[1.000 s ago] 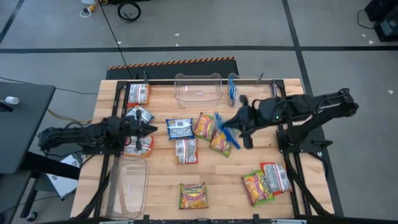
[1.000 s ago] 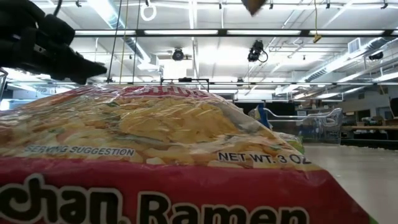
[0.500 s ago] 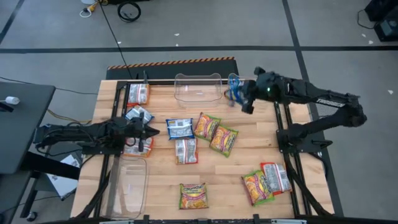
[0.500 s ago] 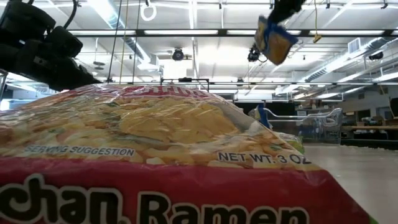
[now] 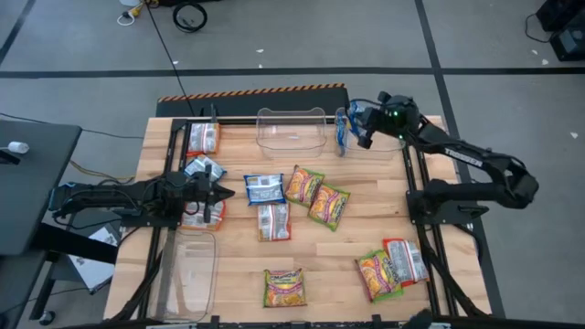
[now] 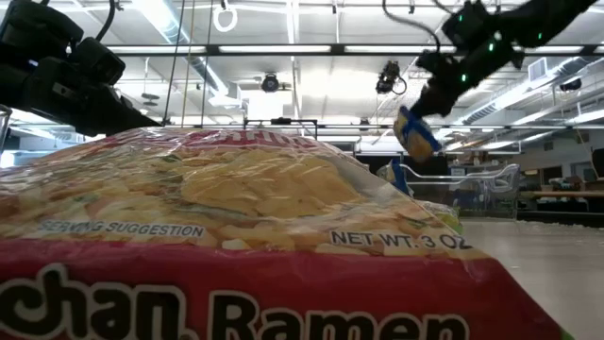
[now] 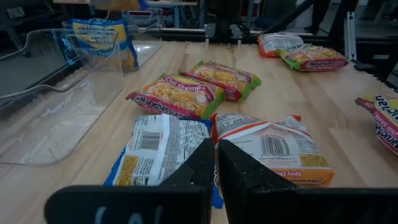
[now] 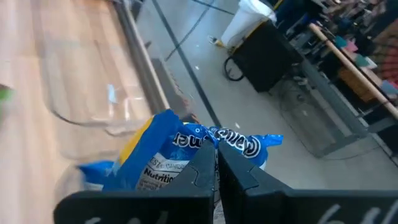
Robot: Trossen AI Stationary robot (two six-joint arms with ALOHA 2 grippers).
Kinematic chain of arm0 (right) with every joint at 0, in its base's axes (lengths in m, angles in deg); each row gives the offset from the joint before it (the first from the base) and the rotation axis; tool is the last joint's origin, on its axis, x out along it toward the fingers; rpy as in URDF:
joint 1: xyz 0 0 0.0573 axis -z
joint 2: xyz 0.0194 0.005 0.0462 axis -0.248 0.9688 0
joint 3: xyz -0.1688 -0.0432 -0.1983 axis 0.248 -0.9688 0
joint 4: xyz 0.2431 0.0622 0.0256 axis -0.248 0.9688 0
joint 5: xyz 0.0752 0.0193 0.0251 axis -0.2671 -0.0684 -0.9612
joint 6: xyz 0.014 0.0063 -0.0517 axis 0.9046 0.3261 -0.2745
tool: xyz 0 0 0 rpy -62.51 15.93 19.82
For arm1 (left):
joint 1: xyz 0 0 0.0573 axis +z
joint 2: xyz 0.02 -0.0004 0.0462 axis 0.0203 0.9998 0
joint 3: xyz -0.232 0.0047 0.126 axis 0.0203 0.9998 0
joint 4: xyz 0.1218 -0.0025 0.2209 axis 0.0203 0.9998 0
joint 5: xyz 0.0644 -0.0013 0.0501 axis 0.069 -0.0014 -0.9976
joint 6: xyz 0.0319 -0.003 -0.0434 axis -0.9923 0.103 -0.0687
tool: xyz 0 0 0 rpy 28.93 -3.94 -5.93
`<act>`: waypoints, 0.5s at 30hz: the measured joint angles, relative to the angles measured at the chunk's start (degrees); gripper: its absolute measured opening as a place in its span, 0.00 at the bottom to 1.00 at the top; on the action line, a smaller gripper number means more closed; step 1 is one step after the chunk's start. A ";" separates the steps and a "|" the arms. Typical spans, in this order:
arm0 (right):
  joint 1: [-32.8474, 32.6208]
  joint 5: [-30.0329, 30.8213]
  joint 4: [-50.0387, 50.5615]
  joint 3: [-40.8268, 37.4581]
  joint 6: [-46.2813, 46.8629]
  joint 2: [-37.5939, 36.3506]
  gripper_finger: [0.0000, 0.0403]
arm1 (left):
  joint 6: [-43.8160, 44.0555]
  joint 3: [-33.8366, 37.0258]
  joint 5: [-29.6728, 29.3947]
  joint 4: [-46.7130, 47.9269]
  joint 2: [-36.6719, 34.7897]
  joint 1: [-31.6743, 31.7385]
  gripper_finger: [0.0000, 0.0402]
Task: Sort Maruchan noodles
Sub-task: Put the blue noodle pack into the top right transparent bin
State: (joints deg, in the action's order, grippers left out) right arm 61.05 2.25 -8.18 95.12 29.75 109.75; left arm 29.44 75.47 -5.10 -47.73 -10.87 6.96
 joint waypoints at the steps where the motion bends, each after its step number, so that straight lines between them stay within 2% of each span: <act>1: 1.36 -1.33 -1.73 -0.91 0.01 1.12 0.02 | 0.00 0.00 -0.02 0.00 0.00 0.00 0.07; 7: 5.71 -9.97 -6.63 -3.62 0.01 7.59 0.03 | 0.00 0.00 -0.04 -0.05 0.00 0.00 0.07; 15: 5.93 -11.57 -6.73 -4.58 -0.36 12.95 0.03 | 0.02 0.00 -0.04 -0.10 0.00 0.00 0.07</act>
State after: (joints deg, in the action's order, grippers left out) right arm 66.98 -9.32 -14.90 90.55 29.39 122.70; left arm 29.46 75.47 -5.13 -47.83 -10.87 6.96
